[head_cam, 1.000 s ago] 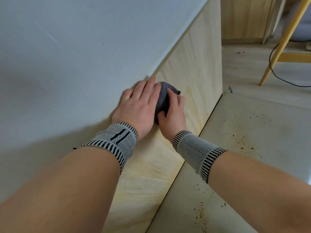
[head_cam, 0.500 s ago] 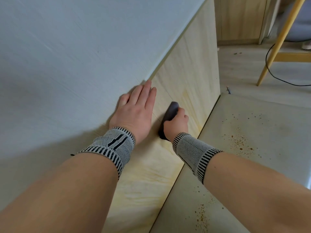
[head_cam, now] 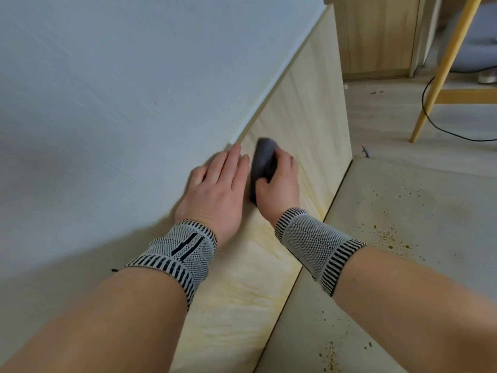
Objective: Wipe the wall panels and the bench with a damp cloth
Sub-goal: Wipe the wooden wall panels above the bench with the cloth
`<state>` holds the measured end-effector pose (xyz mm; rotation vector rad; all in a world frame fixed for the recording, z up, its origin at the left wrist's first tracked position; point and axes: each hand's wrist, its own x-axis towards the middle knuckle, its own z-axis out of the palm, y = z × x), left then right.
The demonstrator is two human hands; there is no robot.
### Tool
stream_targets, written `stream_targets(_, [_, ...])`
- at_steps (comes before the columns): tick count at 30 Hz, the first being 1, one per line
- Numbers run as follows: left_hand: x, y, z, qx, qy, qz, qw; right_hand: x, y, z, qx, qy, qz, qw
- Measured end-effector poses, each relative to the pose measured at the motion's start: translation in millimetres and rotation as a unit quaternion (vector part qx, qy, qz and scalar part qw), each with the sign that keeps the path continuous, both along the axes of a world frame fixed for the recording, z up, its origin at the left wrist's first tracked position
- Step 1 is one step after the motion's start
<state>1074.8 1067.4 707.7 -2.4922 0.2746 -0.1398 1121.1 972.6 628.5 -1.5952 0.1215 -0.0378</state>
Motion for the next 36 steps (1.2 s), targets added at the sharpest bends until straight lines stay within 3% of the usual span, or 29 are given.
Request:
stream_targets(2, [0.1,-0.7,1.2,0.005,-0.003,-0.001,1.0,12.6,3.5,3.1,0.008,-0.051,-0.012,0.999])
stream_targets(7, [1.1,1.5,-0.5,-0.008,-0.013,-0.019,1.0,45.2,-14.1,-26.0,0.023,0.201,-0.012,0.979])
stream_targets(12, [0.7,1.6,-0.3,-0.016,-0.015,-0.029,0.999,56.5,-4.4,-24.7,0.055,0.04,-0.083,0.994])
stream_targets(15, [-0.8,0.9,-0.1,-0.015,-0.01,-0.028,0.999,76.3,-10.8,-38.8,0.083,0.166,-0.093,0.978])
stream_targets(17, [-0.8,1.7,-0.9,-0.005,-0.01,-0.025,1.0,74.8,-19.5,-46.7,0.048,0.238,-0.039,0.969])
stream_targets(19, [0.0,1.6,-1.7,-0.007,-0.015,-0.026,1.0,71.0,-19.9,-47.0,0.017,0.215,-0.041,0.976])
stream_targets(22, [0.8,2.1,-2.7,-0.008,-0.025,-0.035,0.999,71.0,-11.6,-26.2,0.066,0.098,-0.098,0.988])
stream_targets(24, [1.5,1.4,-1.9,-0.009,-0.027,-0.038,0.999,71.3,-7.0,-19.6,0.048,0.048,-0.105,0.992])
stream_targets(28, [1.0,2.2,-2.8,0.006,-0.015,-0.027,1.0,64.1,-15.1,-45.5,-0.002,0.216,-0.032,0.976])
stream_targets(30, [-0.1,0.3,-1.5,0.012,-0.001,-0.012,1.0,53.7,-11.1,-50.9,0.004,0.253,-0.018,0.967])
stream_targets(32, [-1.0,-1.7,0.3,0.015,0.014,0.006,1.0,34.4,2.6,-41.0,0.064,0.189,-0.053,0.978])
stream_targets(34, [-3.1,-4.9,3.1,0.004,0.034,0.027,0.999,4.3,17.6,-31.4,0.073,0.072,-0.056,0.993])
stream_targets(36, [-3.9,-7.7,5.4,-0.001,0.035,0.033,0.999,-11.8,26.7,-41.0,0.055,0.041,-0.059,0.996])
